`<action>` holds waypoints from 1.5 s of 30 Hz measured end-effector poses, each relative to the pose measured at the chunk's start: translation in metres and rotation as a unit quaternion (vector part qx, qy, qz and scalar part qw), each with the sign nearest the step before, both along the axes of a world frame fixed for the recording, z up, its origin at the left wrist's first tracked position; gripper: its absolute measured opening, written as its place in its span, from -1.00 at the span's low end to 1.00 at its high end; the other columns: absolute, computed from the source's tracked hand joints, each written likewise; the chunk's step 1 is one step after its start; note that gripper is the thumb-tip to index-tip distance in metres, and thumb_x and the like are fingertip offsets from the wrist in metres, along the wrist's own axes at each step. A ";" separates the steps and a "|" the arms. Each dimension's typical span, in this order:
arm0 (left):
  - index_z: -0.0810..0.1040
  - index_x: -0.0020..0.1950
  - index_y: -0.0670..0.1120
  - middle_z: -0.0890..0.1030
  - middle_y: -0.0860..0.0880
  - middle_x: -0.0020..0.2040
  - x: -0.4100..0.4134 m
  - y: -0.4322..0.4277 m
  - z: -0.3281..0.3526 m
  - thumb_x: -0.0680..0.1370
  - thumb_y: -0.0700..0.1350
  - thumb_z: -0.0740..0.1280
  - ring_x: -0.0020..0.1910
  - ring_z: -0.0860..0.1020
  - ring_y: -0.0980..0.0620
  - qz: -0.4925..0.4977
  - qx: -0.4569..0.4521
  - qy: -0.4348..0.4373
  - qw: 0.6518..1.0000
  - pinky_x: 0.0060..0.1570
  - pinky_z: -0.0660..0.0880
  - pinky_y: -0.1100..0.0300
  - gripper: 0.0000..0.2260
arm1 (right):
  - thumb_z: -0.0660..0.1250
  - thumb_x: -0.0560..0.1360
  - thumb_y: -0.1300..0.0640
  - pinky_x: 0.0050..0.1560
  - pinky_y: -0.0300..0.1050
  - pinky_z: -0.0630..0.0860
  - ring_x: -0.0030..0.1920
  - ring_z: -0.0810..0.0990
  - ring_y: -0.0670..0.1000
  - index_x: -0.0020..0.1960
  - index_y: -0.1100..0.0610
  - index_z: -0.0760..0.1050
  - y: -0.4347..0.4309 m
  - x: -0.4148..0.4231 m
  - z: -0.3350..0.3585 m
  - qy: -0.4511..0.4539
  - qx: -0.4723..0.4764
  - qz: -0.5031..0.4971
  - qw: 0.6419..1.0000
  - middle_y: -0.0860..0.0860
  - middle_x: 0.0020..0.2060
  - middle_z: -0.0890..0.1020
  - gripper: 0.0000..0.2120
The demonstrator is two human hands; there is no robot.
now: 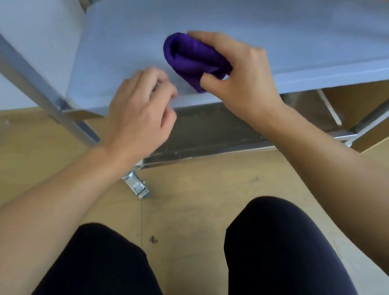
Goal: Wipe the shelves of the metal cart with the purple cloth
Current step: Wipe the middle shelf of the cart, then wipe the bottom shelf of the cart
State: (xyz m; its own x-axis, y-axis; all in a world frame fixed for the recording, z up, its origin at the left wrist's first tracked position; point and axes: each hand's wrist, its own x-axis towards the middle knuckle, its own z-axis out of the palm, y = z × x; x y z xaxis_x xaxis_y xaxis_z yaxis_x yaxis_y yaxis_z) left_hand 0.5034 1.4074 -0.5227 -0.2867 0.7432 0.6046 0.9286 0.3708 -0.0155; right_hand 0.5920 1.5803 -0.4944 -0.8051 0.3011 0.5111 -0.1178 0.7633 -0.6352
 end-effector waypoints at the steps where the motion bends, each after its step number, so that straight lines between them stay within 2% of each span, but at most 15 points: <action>1: 0.55 -0.09 -0.24 0.55 -0.18 -0.06 0.006 -0.010 -0.012 0.46 -0.31 0.22 -0.16 0.47 -0.15 -0.016 -0.015 0.008 1.000 -0.22 0.38 0.00 -0.87 | 0.31 0.36 0.22 0.00 -0.18 0.51 -0.07 0.57 -0.02 0.29 0.03 0.50 -0.007 0.010 -0.003 0.005 0.022 0.010 1.000 -0.09 0.00 0.66 -0.51; 5: 0.58 -0.06 -0.22 0.59 -0.16 -0.06 0.011 -0.040 -0.060 0.42 -0.30 0.27 -0.15 0.53 -0.15 -0.022 -0.101 0.011 0.995 -0.21 0.41 0.05 -0.85 | 0.35 0.37 0.21 0.00 -0.20 0.48 -0.09 0.55 0.00 0.28 0.03 0.52 -0.031 0.035 -0.021 0.000 0.071 0.050 0.996 -0.08 -0.03 0.66 -0.52; 9: 0.55 -0.07 -0.30 0.57 -0.24 -0.14 -0.002 -0.048 -0.099 0.31 -0.32 0.40 -0.25 0.56 -0.24 0.064 -0.168 -0.038 0.983 -0.43 0.46 0.09 -0.79 | 0.36 0.37 0.19 0.01 -0.13 0.50 -0.05 0.56 -0.02 0.27 0.00 0.53 -0.044 0.036 -0.059 -0.048 0.090 0.102 0.990 -0.10 -0.03 0.67 -0.53; 12: 0.55 0.08 -0.29 0.55 -0.21 0.05 -0.019 -0.054 -0.135 0.44 -0.28 0.29 -0.04 0.55 -0.23 0.139 -0.204 -0.113 0.962 -0.32 0.53 -0.02 -0.76 | 0.33 0.36 0.21 0.01 -0.02 0.53 -0.02 0.58 0.02 0.29 -0.02 0.52 -0.040 0.014 -0.103 -0.121 0.113 0.096 0.982 -0.09 -0.01 0.68 -0.50; 15: 0.54 0.15 -0.29 0.51 -0.18 0.15 -0.029 -0.060 -0.164 0.49 -0.23 0.22 0.04 0.53 -0.20 0.177 -0.203 -0.150 0.951 -0.17 0.56 -0.09 -0.73 | 0.30 0.38 0.20 -0.04 0.07 0.57 0.04 0.57 0.13 0.35 -0.04 0.45 -0.032 -0.016 -0.147 -0.196 0.138 0.068 0.968 -0.04 0.06 0.66 -0.46; 19: 0.57 0.05 -0.29 0.51 -0.20 0.05 -0.042 -0.065 -0.192 0.52 -0.19 0.21 -0.04 0.54 -0.19 0.223 -0.222 -0.157 0.936 -0.19 0.56 -0.08 -0.77 | 0.28 0.47 0.22 -0.03 0.05 0.56 0.18 0.48 0.19 0.46 0.04 0.27 -0.031 -0.053 -0.183 -0.278 0.244 0.022 0.929 0.02 0.23 0.54 -0.43; 22: 0.60 0.00 -0.26 0.52 -0.19 -0.01 -0.048 -0.069 -0.208 0.53 -0.21 0.24 -0.05 0.54 -0.18 0.227 -0.227 -0.171 0.931 -0.14 0.56 -0.09 -0.81 | 0.28 0.52 0.03 0.10 0.12 0.50 0.26 0.42 0.23 0.48 0.11 0.18 -0.044 -0.061 -0.200 -0.336 0.277 0.044 0.899 0.08 0.35 0.43 -0.42; 25: 0.61 0.01 -0.26 0.52 -0.18 0.00 -0.051 -0.072 -0.219 0.53 -0.20 0.24 -0.03 0.51 -0.21 0.230 -0.198 -0.171 0.937 -0.07 0.53 -0.13 -0.80 | 0.18 0.54 -0.20 0.25 0.18 0.41 0.32 0.37 0.25 0.41 0.06 0.34 -0.050 -0.059 -0.215 -0.300 0.295 0.065 0.905 0.06 0.39 0.40 -0.47; 28: 0.63 0.01 -0.24 0.53 -0.14 0.02 -0.053 -0.073 -0.228 0.55 -0.21 0.23 -0.01 0.50 -0.17 0.226 -0.168 -0.171 0.944 -0.09 0.53 -0.13 -0.80 | 0.26 0.55 -0.05 0.35 0.11 0.36 0.32 0.39 0.21 0.30 0.08 0.50 -0.038 -0.070 -0.220 -0.233 0.201 0.093 0.947 0.09 0.35 0.43 -0.63; 32: 0.61 -0.03 -0.28 0.53 -0.17 -0.03 -0.051 -0.075 -0.239 0.53 -0.27 0.25 -0.04 0.49 -0.21 0.222 -0.120 -0.167 0.953 -0.17 0.55 -0.09 -0.84 | 0.26 0.57 0.14 0.46 -0.02 0.25 0.42 0.34 0.14 0.34 0.13 0.41 -0.055 -0.084 -0.239 -0.222 0.140 0.098 0.960 0.11 0.44 0.36 -0.65; 36: 0.57 -0.11 -0.31 0.54 -0.22 -0.04 -0.039 -0.074 -0.246 0.50 -0.31 0.27 -0.06 0.52 -0.24 0.236 -0.074 -0.164 0.955 -0.31 0.51 -0.06 -0.90 | 0.20 0.58 0.14 0.41 0.07 0.32 0.38 0.39 0.16 0.42 0.15 0.36 -0.090 -0.102 -0.265 -0.151 0.223 0.153 0.951 0.10 0.41 0.40 -0.59; 38: 0.57 -0.01 -0.30 0.53 -0.21 0.02 -0.038 -0.074 -0.247 0.50 -0.32 0.28 -0.01 0.52 -0.23 0.245 -0.065 -0.170 0.952 -0.31 0.52 -0.05 -0.88 | 0.18 0.59 0.10 0.36 0.14 0.37 0.39 0.38 0.17 0.45 0.10 0.33 -0.077 -0.119 -0.267 -0.151 0.259 0.158 0.941 0.07 0.43 0.38 -0.57; 40: 0.55 0.13 -0.28 0.51 -0.18 0.09 -0.038 -0.074 -0.249 0.53 -0.30 0.27 0.05 0.51 -0.20 0.252 -0.070 -0.182 0.948 -0.28 0.55 -0.07 -0.80 | 0.17 0.58 0.14 0.38 0.11 0.33 0.41 0.35 0.15 0.46 0.08 0.31 -0.052 -0.134 -0.267 -0.180 0.237 0.090 0.950 0.06 0.45 0.35 -0.56; 43: 0.52 0.22 -0.27 0.50 -0.17 0.12 -0.037 -0.074 -0.254 0.57 -0.28 0.24 0.07 0.50 -0.16 0.249 -0.067 -0.189 0.948 -0.25 0.55 -0.06 -0.76 | 0.14 0.56 0.23 0.42 0.09 0.29 0.41 0.33 0.18 0.44 0.12 0.33 -0.031 -0.145 -0.261 -0.215 0.133 -0.089 0.963 0.05 0.44 0.36 -0.56; 45: 0.54 0.18 -0.27 0.52 -0.16 0.06 -0.037 -0.074 -0.256 0.54 -0.30 0.27 0.03 0.51 -0.16 0.256 -0.052 -0.181 0.948 -0.32 0.53 -0.01 -0.78 | 0.09 0.55 0.27 0.47 0.05 0.21 0.46 0.26 0.15 0.44 0.18 0.31 -0.059 -0.145 -0.254 -0.212 0.133 -0.066 0.966 0.10 0.45 0.34 -0.54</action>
